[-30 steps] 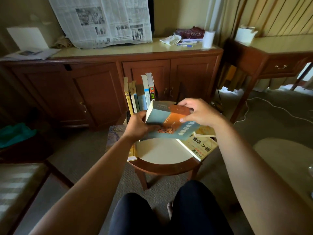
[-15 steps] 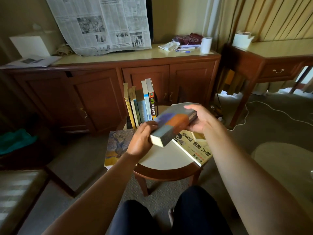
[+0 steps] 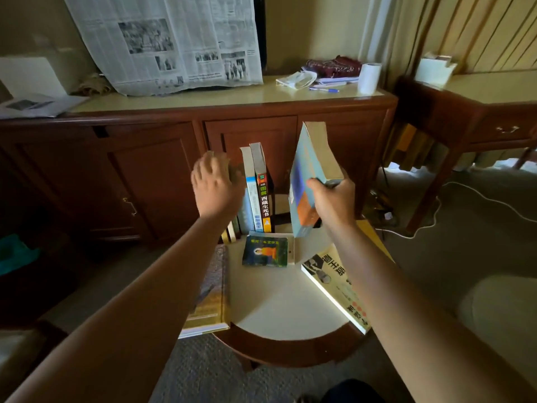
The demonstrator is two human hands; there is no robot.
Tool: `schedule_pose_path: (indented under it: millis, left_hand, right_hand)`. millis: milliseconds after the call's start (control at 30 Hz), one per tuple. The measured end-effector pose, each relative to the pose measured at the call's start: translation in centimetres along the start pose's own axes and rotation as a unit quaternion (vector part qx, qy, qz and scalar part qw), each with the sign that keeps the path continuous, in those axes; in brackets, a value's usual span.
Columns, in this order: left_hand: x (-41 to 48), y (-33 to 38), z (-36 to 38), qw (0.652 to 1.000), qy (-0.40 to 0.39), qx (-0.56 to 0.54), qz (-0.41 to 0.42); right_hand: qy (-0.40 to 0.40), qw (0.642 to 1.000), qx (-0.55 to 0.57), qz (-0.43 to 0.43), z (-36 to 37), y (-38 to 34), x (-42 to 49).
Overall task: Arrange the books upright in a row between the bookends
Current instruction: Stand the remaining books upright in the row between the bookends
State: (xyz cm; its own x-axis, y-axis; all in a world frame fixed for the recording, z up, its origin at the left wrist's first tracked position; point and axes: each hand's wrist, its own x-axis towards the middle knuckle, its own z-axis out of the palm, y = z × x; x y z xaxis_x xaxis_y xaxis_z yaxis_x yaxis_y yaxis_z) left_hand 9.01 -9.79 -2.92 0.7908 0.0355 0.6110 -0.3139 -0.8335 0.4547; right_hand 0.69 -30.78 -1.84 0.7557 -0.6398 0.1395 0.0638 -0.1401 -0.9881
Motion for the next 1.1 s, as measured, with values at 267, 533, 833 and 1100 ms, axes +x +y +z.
schedule_pose_path:
  millis: [267, 533, 833, 1100]
  left_hand:
    - [1.3, -1.9, 5.3, 0.98, -0.061, -0.079, -0.174]
    - [0.7, -3.0, 6.9, 0.987, -0.028, -0.073, -0.139]
    - [0.8, -3.1, 6.4, 0.985, -0.042, -0.079, -0.144]
    - [0.8, -2.9, 4.4, 0.982, -0.087, -0.074, -0.147]
  right_hand:
    - [-0.068, 0.996, -0.053, -0.006, 7.8, 5.0, 4.9]
    - [-0.118, 0.991, -0.041, -0.038, 10.9, 8.5, 5.8]
    - [-0.222, 0.971, -0.084, 0.014, 10.7, 7.4, 6.0]
    - [-0.207, 0.975, -0.033, 0.077, 9.0, 6.3, 5.5]
